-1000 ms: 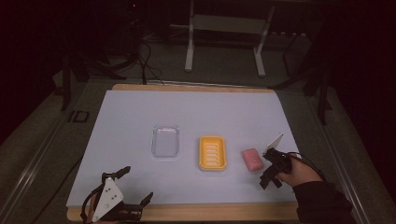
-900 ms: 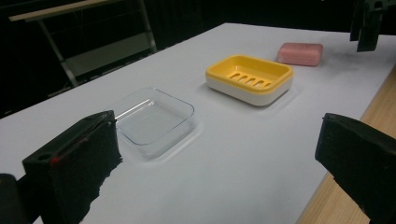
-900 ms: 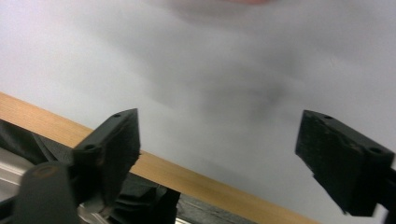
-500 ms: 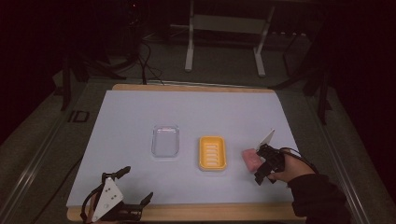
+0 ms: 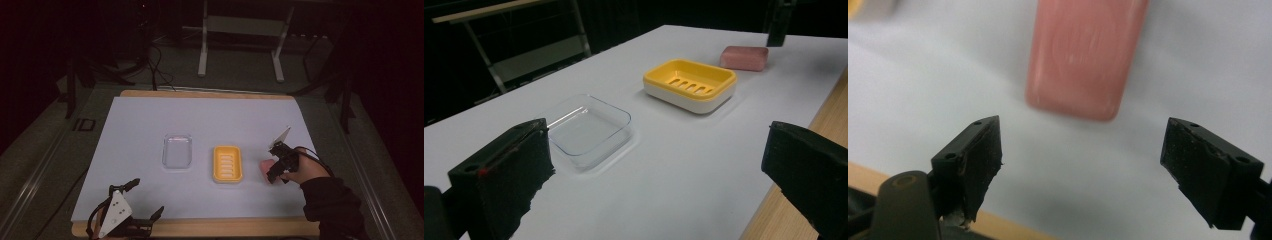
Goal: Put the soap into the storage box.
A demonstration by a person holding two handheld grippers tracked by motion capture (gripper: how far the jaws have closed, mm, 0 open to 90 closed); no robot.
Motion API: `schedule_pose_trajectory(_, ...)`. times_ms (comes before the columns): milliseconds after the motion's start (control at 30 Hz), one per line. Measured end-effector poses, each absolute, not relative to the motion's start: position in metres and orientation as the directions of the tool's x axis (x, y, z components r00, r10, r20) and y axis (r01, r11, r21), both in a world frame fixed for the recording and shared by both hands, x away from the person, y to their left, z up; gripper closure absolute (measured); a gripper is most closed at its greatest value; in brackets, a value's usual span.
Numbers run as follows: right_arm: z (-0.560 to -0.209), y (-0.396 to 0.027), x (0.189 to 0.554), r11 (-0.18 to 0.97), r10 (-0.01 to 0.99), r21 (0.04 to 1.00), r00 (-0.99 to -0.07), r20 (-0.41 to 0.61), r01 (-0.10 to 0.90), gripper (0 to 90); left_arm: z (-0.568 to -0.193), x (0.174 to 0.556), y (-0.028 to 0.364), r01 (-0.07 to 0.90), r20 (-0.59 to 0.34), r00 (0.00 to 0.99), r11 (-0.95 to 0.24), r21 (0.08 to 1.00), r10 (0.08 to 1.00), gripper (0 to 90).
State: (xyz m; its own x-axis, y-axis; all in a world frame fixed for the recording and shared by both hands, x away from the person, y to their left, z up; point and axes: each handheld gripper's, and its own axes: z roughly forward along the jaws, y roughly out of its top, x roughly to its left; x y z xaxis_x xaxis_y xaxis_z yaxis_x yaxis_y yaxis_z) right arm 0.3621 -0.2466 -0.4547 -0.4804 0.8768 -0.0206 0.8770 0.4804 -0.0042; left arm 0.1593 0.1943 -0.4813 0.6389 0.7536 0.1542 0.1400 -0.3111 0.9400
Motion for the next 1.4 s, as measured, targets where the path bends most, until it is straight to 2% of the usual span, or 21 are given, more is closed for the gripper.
schedule_pose_trajectory(267,-0.449,-0.239,0.377,0.462,0.887,0.085,-0.460,-0.043,0.883,16.9,-0.481,0.159,0.195,0.139,0.155,0.640,-0.312,0.940,0.753,0.3)
schedule_pose_trajectory(467,-0.460,-0.236,0.383,0.425,0.905,0.110,-0.424,-0.035,0.898,17.5,-0.481,0.159,0.195,0.138,0.157,0.642,-0.314,0.939,0.750,0.2)
schedule_pose_trajectory(600,-0.470,-0.237,0.384,0.419,0.908,0.096,-0.417,-0.038,0.903,17.9,-0.481,0.159,0.194,0.137,0.157,0.642,-0.315,0.939,0.750,0.2)
schedule_pose_trajectory(667,-0.474,-0.239,0.385,0.409,0.913,0.093,-0.407,-0.038,0.908,21.8,-0.481,0.158,0.194,0.136,0.157,0.643,-0.313,0.940,0.750,0.2)
schedule_pose_trajectory(867,-0.486,-0.240,0.385,0.387,0.922,0.084,-0.387,-0.014,0.918,24.9,-0.481,0.158,0.194,0.135,0.155,0.646,-0.311,0.941,0.748,0.2)
schedule_pose_trajectory(1067,-0.496,-0.235,0.386,0.380,0.925,0.077,-0.381,-0.013,0.922,34.3,-0.481,0.158,0.194,0.138,0.151,0.646,-0.309,0.941,0.749,0.3)
schedule_pose_trajectory(1400,-0.499,-0.233,0.385,0.386,0.922,0.073,-0.385,-0.021,0.920,35.7,-0.482,0.158,0.194,0.139,0.151,0.646,-0.309,0.941,0.748,0.2)
